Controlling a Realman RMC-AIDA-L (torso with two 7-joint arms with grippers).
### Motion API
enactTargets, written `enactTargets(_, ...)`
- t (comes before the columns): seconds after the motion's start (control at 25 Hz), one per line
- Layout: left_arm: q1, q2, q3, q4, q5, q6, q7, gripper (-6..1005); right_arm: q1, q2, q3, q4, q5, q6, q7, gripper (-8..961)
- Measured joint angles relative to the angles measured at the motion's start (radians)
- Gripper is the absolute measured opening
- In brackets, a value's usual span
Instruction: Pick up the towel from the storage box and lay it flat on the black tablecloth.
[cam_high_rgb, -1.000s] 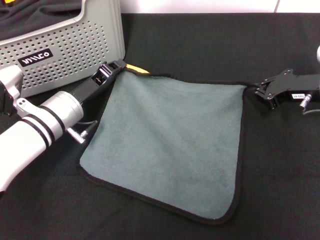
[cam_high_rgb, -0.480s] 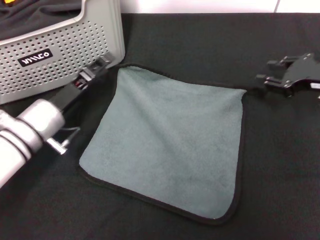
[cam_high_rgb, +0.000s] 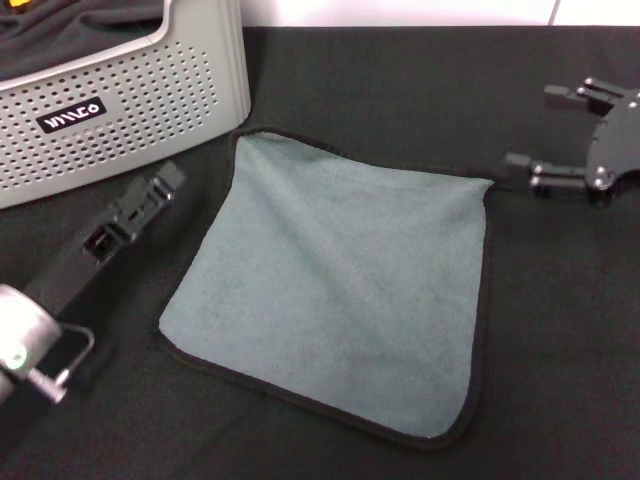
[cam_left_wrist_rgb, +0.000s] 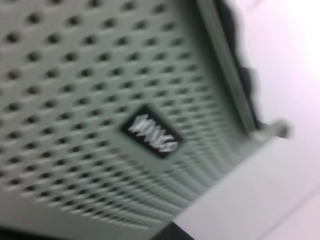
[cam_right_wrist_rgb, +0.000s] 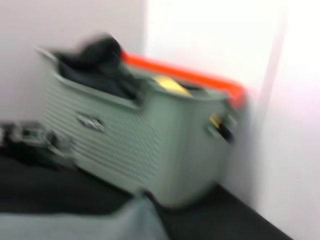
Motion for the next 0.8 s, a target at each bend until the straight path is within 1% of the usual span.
enactTargets(0.12,0.034,0.002,0.001,0.023,0.056,0.107,0.148,868,-0.003,-0.005,0.020,-0.002,0.027,-0.116,-0.027,733)
enactTargets(0.16,0.045,0.005,0.004,0.046,0.090,0.154,0.207,867,0.001,-0.008,0.034,-0.004,0.025,-0.179,-0.028,790)
enactTargets(0.24,0.057,0.008,0.008,0.093,0.158,0.222,0.281,865,0.017,-0.016,0.072,-0.004,0.016,-0.314,-0.022,846)
enactTargets(0.28,0.059,0.015,0.010,0.142,0.220,0.264,0.305,865,0.021,-0.018,0.080,-0.002,0.015,-0.343,-0.019,874)
enactTargets(0.32,0.058,0.015,0.010,0.146,0.224,0.266,0.305,864,0.029,-0.022,0.094,0.001,0.015,-0.391,-0.011,874)
enactTargets(0.4,0.045,0.031,0.011,0.224,0.315,0.310,0.267,862,0.049,-0.027,0.112,0.010,0.015,-0.475,-0.003,874)
enactTargets(0.44,0.045,0.031,0.011,0.224,0.315,0.310,0.267,862,0.059,-0.028,0.116,0.015,0.015,-0.502,-0.001,874)
enactTargets(0.48,0.009,0.049,0.011,0.280,0.390,0.361,0.205,861,0.070,-0.028,0.120,0.020,0.015,-0.529,0.003,874)
enactTargets(0.6,-0.044,0.065,0.011,0.313,0.435,0.432,0.176,861,0.107,-0.030,0.128,0.026,0.014,-0.587,0.027,874)
enactTargets(0.8,-0.143,0.096,0.011,0.376,0.483,0.577,0.116,861,0.185,-0.042,0.135,0.039,0.015,-0.657,0.104,874)
